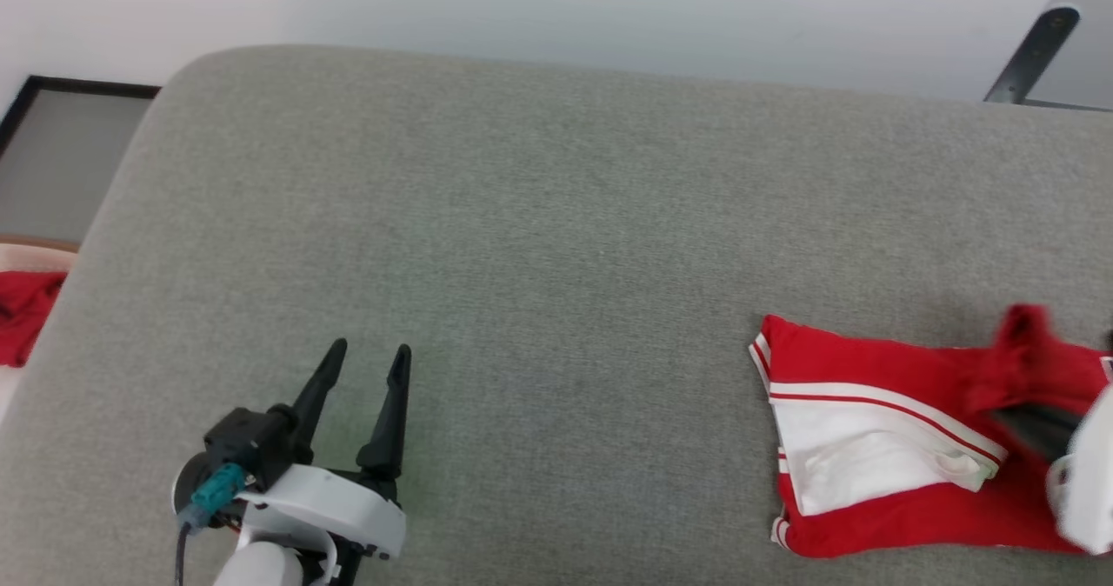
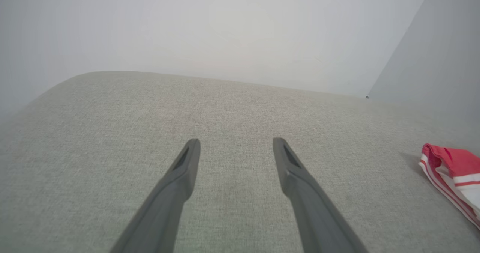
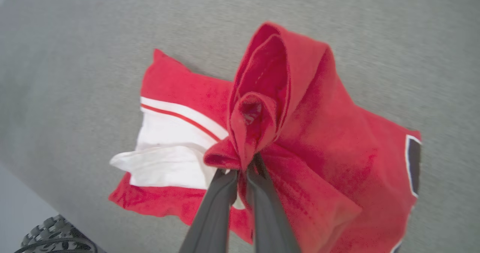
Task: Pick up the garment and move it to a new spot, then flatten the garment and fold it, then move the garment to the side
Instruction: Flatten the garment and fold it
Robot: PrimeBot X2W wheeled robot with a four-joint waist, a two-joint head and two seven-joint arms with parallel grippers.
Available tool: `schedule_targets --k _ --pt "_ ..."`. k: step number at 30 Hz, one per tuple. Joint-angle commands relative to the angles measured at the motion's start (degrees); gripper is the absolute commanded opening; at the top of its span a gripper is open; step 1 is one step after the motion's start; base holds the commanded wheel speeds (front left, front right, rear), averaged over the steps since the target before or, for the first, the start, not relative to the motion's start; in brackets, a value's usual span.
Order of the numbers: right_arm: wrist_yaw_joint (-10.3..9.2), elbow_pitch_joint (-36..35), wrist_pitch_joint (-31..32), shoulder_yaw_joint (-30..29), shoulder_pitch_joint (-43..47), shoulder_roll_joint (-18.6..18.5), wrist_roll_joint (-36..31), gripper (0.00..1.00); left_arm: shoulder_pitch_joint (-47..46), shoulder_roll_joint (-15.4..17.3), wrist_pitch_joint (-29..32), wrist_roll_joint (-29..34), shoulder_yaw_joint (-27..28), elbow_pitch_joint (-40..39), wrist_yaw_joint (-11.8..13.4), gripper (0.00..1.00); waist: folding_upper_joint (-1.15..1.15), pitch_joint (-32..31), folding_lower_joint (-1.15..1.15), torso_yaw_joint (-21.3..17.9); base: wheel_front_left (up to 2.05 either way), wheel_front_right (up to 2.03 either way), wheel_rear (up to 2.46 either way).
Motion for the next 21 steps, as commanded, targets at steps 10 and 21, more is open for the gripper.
schedule_targets --k 10,21 --pt "-0.05 -0.12 -0.63 12.0 -3.73 4.91 -1.99 0.0 0.65 -1.61 -0.06 -0.48 -0.17 0.6 -0.33 1.0 0.0 -0.88 0.0 4.57 0.0 0.0 0.0" --pt "-0.05 5.3 -4.17 16.96 -5.98 5.98 -1.6 0.6 1.29 -2.42 -0.06 -0.29 0.73 0.85 -0.4 1.0 0.0 -1.07 0.0 5.6 0.0 0.0 0.0"
